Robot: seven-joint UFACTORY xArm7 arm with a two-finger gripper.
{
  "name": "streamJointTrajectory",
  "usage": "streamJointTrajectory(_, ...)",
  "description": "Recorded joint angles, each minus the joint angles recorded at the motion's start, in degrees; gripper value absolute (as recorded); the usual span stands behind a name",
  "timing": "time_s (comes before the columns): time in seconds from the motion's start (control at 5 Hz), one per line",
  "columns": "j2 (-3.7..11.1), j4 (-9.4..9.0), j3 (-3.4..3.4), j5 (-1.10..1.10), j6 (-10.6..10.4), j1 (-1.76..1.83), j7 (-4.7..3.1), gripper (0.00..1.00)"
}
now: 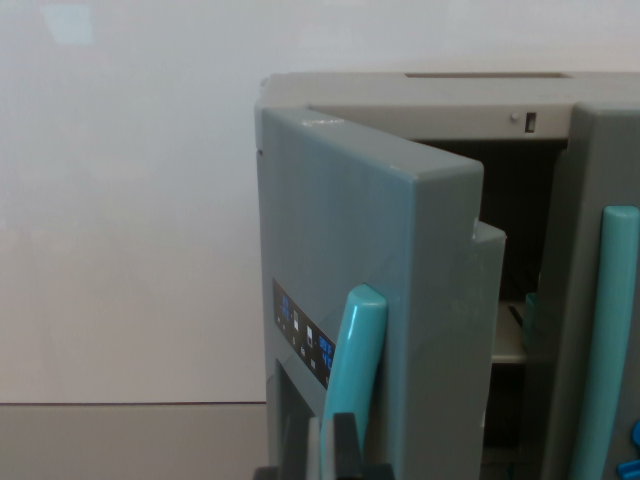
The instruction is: Close fridge door
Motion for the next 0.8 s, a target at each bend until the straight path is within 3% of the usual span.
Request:
streamJointTrajectory(0.4,0.04,0.00,0.00,0.00,0.00,0.00,0.00,1.00)
streamJointTrajectory(0.6,1.21,0.00,0.00,0.00,0.00,0.00,0.00,1.00)
streamJointTrajectory(0.8,1.21,0.00,0.00,0.00,0.00,0.00,0.00,1.00)
